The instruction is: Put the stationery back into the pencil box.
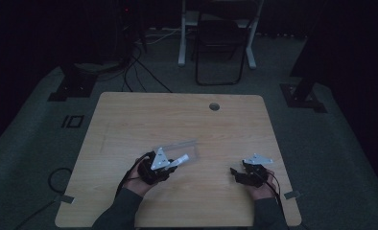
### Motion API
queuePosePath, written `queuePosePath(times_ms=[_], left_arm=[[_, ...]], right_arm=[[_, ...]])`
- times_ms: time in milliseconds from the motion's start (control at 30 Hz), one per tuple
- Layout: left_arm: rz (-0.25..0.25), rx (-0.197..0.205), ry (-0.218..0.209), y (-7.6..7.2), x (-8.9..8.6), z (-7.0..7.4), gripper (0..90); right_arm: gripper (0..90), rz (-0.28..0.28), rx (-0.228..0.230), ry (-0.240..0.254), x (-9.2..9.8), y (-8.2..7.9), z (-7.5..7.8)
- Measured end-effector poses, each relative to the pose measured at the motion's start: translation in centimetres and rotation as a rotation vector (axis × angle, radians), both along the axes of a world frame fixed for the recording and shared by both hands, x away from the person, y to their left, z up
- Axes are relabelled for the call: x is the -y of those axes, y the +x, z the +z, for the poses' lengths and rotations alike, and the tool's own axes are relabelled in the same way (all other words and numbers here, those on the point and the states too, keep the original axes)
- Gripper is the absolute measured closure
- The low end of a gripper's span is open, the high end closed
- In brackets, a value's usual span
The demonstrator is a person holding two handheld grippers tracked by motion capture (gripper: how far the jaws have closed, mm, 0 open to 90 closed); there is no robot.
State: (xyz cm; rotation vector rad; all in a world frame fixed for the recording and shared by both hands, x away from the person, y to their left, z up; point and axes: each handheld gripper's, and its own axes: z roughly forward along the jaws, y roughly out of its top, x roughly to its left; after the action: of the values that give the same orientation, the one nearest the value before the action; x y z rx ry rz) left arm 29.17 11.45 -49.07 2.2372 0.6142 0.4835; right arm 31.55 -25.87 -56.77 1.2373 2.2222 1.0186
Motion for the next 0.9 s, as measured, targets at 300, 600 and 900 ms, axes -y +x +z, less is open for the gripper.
queuePosePath(times_ms=[300,600,900], left_arm=[[0.016,0.001,-0.005,0.6,0.1,0.2,71.1],[0.025,0.008,-0.005,1.0,0.3,0.3,71.1],[0.027,0.018,-0.011,1.3,0.5,0.7,71.1]], right_arm=[[33.8,0.0,0.0,0.0,0.0,0.0,0.0],[33.8,0.0,0.0,0.0,0.0,0.0,0.0],[33.8,0.0,0.0,0.0,0.0,0.0,0.0]])
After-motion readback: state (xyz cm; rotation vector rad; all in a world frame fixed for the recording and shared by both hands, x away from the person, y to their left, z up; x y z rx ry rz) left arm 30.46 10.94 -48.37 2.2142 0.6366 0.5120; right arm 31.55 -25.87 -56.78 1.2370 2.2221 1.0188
